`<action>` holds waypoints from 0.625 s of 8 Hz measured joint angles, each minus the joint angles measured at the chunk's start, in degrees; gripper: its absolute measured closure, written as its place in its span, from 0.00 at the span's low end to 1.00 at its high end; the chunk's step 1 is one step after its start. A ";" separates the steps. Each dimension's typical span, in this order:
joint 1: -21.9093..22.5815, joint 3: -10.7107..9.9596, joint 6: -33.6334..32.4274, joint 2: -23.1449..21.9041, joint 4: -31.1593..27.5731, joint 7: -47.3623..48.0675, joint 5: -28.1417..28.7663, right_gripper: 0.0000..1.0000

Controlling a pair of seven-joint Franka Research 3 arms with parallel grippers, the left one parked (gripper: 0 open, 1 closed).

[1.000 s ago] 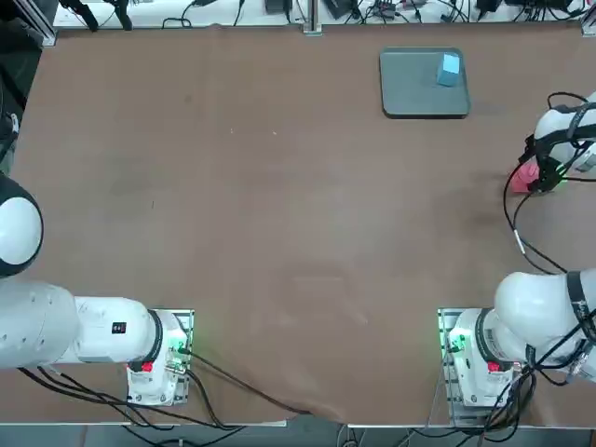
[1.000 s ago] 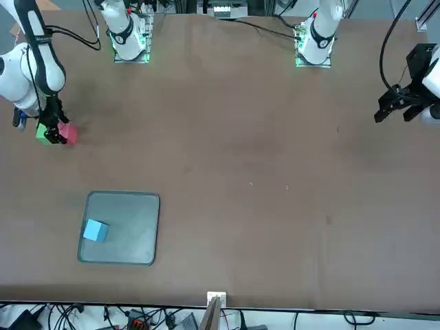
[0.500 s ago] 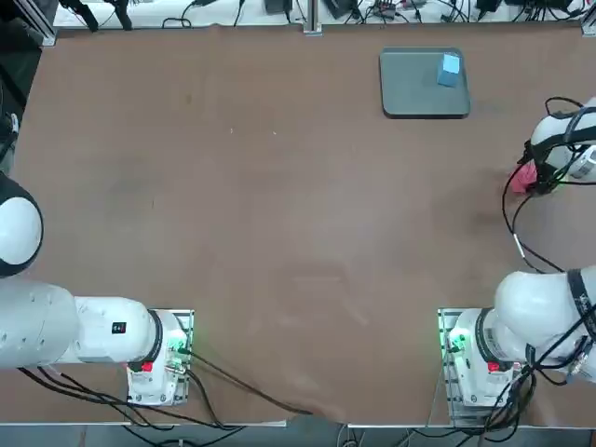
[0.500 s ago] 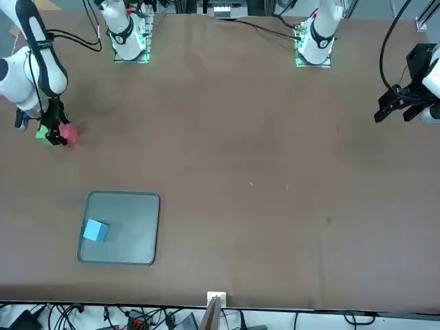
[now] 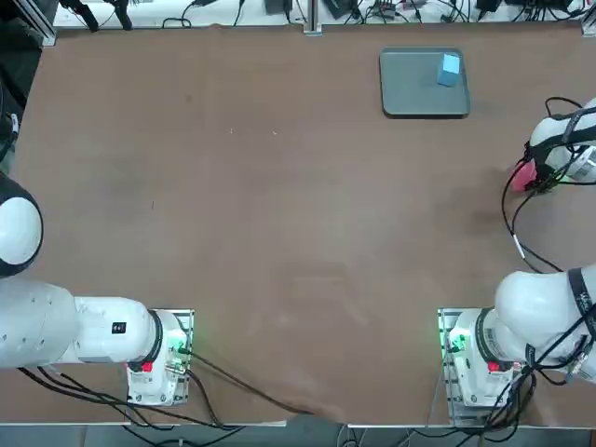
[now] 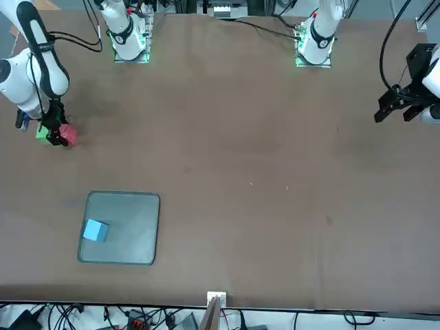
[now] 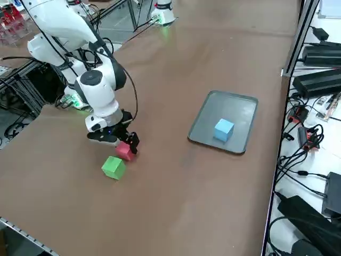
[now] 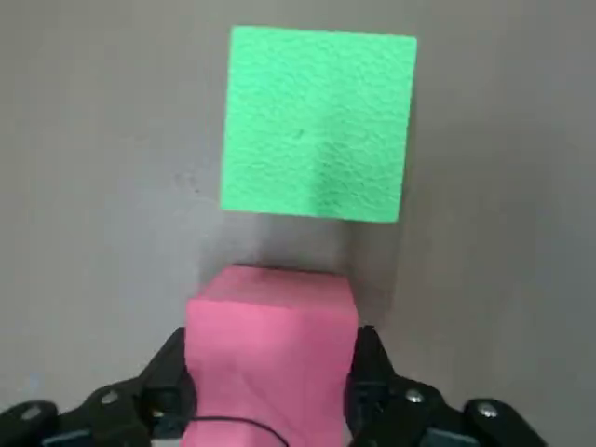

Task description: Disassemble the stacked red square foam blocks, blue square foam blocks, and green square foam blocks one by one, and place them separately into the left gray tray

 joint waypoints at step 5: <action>7.06 3.65 -28.75 -12.20 10.17 -15.31 -0.51 0.24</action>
